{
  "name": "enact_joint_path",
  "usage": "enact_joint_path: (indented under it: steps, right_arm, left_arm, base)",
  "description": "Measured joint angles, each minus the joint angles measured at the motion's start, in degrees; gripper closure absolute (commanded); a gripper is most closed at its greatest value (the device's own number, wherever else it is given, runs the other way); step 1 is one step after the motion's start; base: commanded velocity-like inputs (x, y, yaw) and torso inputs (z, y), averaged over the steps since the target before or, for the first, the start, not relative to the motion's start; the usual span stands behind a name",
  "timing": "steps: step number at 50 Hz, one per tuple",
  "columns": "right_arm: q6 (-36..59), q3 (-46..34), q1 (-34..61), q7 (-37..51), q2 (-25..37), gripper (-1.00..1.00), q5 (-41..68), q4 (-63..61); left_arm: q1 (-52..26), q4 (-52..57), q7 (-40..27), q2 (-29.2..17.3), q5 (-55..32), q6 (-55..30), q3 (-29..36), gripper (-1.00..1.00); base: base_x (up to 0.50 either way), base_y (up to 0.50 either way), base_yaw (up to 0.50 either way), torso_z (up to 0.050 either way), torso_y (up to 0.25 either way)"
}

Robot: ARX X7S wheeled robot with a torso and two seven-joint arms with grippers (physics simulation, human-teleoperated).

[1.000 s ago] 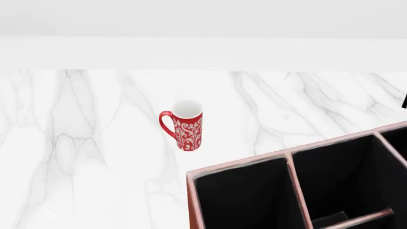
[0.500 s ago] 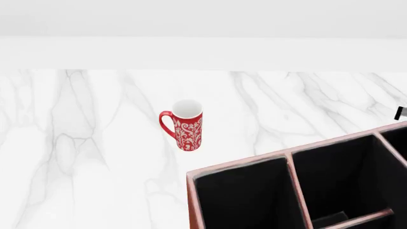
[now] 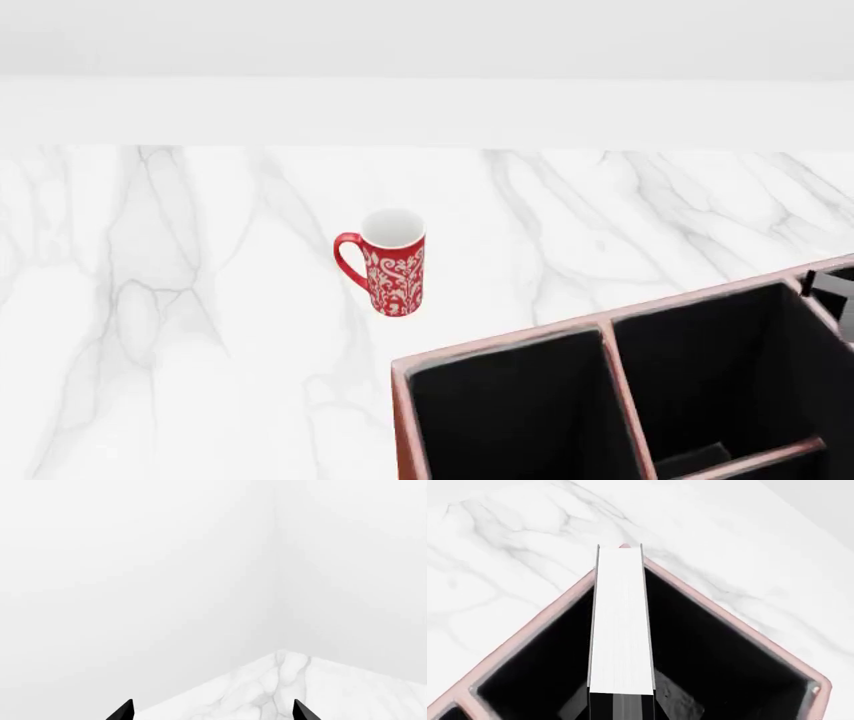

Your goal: Pick up the book and place it in the right compartment of the caddy.

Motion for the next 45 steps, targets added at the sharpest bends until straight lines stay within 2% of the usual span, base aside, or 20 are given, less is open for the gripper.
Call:
enact_joint_path:
  steps: [10,11,37,45]
  right_arm:
    - [0.2,-0.5,0.1,-1.1,-0.9,1.0,-0.3,1.8]
    - [0.3,-0.6,0.2,-1.2,-0.9,-1.0,-0.3,1.9]
    - [1.2,-0.4,1.7,-2.7,-1.7,-1.0,-3.3,3.0]
    - [-2.4,0.5,1.2,-3.4,-0.3,-1.0,-4.7,-3.1]
  left_arm:
    - [0.1,0.0,0.0,-0.1,-0.3,0.0,-0.3,-1.0]
    - [0.1,0.0,-0.1,-0.2,-0.3,0.0,-0.3,-1.0]
    - [0.5,0.0,-0.1,-0.1,-0.5,0.3,-0.5,-1.0]
    - [-0.1,0.1,-0.7,-1.8,-2.2,-1.6,0.0,-1.0]
  base:
    - [0.0,0.0,0.0,0.0,0.001]
    - [0.0,0.0,0.0,0.0,0.0]
    - [0.0,0.0,0.0,0.0,0.0]
    - [0.0,0.0,0.0,0.0,0.0]
